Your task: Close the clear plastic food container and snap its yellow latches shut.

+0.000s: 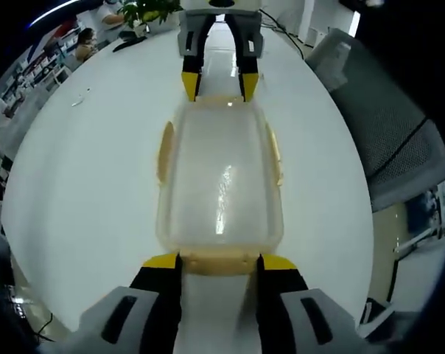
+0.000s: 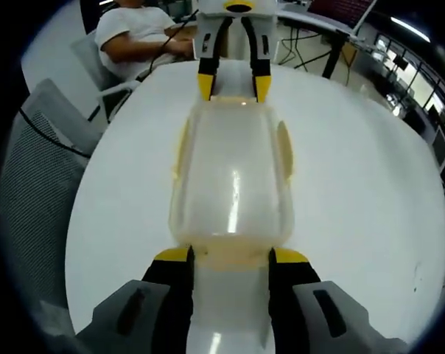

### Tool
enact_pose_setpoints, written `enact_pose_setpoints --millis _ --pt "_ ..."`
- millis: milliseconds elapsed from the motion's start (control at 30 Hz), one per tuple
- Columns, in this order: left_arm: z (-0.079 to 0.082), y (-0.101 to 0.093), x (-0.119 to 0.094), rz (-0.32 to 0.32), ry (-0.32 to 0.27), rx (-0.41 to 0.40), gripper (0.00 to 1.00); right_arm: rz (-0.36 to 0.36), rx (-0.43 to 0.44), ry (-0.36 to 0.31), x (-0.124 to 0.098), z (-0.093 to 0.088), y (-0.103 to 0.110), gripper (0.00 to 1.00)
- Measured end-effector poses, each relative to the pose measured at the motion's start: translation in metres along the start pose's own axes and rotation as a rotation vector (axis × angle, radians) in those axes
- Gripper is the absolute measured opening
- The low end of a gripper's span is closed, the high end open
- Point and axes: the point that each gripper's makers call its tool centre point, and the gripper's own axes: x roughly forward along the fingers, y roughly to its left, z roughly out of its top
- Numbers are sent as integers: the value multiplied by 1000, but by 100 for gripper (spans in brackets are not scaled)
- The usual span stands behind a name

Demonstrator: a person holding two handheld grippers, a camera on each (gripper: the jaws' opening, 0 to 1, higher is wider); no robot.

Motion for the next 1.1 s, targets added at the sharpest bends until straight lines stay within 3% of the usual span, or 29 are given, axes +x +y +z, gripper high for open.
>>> enact_pose_setpoints --millis 400,667,1100 --pt "2 -5 -3 -14 26 -3 32 11 5 -2 -1 -1 4 34" --pt "6 -11 -15 -20 32 -8 32 38 21 -26 -16 7 11 34" --pt "32 -21 -43 -6 5 -16 32 24 3 -44 -48 14 15 34"
